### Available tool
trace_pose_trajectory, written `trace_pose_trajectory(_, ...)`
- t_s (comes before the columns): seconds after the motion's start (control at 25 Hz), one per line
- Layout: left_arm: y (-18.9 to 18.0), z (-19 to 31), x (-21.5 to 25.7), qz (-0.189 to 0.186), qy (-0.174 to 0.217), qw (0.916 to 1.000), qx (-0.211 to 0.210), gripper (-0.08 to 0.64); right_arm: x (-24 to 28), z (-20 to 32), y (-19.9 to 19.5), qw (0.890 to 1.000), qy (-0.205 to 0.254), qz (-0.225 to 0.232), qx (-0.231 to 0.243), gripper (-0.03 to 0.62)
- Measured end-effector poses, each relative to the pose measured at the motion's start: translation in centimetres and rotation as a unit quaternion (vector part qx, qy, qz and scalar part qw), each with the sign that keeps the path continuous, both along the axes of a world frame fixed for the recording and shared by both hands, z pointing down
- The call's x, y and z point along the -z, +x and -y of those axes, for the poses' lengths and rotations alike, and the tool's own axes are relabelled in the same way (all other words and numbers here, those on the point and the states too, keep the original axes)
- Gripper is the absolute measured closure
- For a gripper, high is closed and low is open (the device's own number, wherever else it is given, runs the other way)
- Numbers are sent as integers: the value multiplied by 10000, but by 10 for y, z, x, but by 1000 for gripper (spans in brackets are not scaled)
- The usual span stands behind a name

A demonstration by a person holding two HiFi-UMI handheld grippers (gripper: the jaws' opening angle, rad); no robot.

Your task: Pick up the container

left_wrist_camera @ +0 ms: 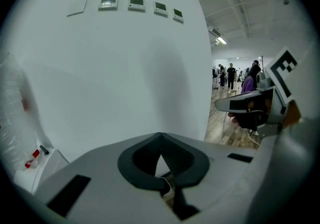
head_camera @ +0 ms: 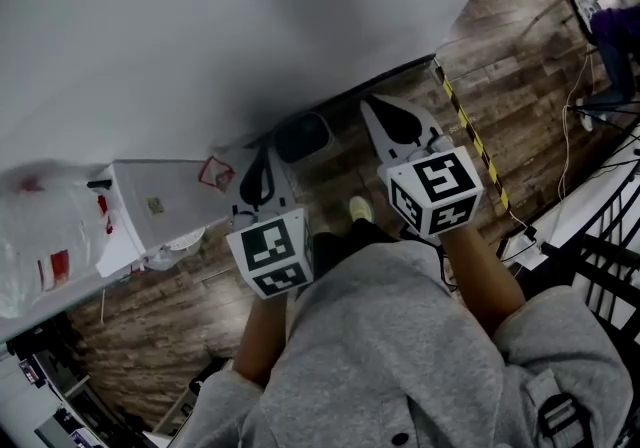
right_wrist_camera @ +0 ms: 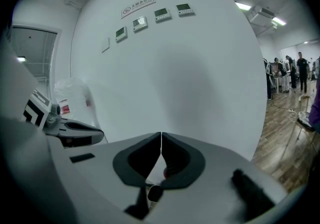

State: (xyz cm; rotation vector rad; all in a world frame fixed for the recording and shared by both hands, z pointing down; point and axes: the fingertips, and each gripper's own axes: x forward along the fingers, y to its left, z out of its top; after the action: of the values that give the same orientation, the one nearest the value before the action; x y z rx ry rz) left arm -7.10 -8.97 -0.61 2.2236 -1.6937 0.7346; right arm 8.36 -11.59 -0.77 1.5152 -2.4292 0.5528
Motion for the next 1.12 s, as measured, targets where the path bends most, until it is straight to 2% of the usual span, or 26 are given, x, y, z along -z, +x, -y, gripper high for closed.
trace_pose_trajectory(0.28, 10, 7, -17, 151, -209, 9992, -314, 546, -12, 4, 11, 9997, -96, -11, -206, 568)
trace_pose_trajectory(0.56, 9, 12, -64, 431, -568, 9938, -855, 546, -39, 4, 17, 9990, -203, -203, -343, 566)
trace_pose_trajectory(0.68, 5, 12, -94, 514, -757, 9906, -1013, 546, -57, -1, 17, 9985, -319, -169, -405, 566)
trace_pose_trajectory(0.84, 6, 3, -147, 578, -1056, 9849, -1241, 546, -90, -14, 21, 9976, -407, -361, -425, 568)
trace_pose_trajectory(1.12, 7, 0, -253, 620, -1420, 9770, -1463, 545, -190, -23, 28, 9946, -765, -606, -358, 568)
